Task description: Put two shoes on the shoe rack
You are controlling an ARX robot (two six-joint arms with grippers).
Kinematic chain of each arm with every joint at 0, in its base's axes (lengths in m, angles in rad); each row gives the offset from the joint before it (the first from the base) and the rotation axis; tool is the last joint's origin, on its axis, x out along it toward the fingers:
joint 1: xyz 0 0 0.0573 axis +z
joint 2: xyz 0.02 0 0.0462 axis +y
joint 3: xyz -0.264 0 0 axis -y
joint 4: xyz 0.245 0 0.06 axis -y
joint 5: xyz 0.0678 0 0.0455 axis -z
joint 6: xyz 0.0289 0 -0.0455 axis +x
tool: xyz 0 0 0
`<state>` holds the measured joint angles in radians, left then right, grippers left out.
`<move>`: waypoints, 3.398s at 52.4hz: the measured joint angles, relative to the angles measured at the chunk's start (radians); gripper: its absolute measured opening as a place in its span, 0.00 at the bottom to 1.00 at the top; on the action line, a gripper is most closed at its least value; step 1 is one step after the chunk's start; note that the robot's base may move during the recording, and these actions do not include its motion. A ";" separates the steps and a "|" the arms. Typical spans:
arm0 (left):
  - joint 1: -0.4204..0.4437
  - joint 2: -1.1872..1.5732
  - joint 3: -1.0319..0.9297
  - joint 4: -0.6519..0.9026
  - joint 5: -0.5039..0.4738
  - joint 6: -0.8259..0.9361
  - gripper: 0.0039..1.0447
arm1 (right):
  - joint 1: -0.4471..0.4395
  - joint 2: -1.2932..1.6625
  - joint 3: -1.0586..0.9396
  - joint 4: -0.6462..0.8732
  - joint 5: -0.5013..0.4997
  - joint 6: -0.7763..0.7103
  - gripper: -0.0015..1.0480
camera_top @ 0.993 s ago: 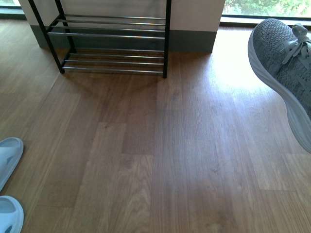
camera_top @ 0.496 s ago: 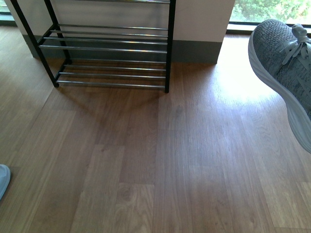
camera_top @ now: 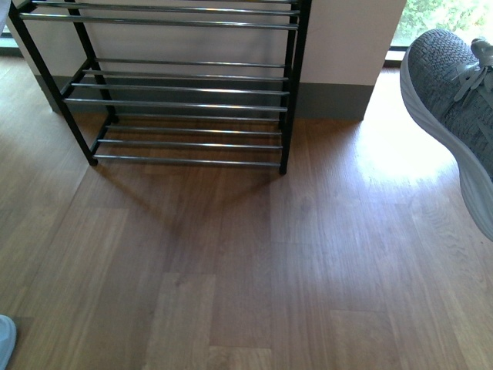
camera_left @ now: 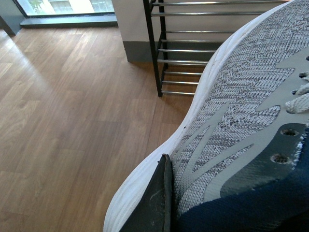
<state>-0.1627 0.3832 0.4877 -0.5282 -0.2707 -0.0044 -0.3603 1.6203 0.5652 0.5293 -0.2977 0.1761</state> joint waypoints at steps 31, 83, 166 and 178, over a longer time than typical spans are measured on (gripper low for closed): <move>0.001 0.001 0.000 0.000 -0.014 0.000 0.01 | 0.010 0.000 0.000 0.000 -0.010 0.002 0.01; -0.001 0.003 0.003 -0.002 -0.009 0.000 0.01 | -0.003 0.000 0.000 0.000 0.034 0.011 0.01; -0.001 0.003 0.004 -0.002 -0.010 0.000 0.01 | -0.002 0.002 0.000 0.000 0.031 0.013 0.01; -0.001 0.003 0.004 -0.002 -0.010 -0.001 0.01 | -0.002 0.002 0.000 0.000 0.025 0.014 0.01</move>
<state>-0.1635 0.3866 0.4915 -0.5304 -0.2802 -0.0051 -0.3626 1.6218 0.5648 0.5293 -0.2726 0.1902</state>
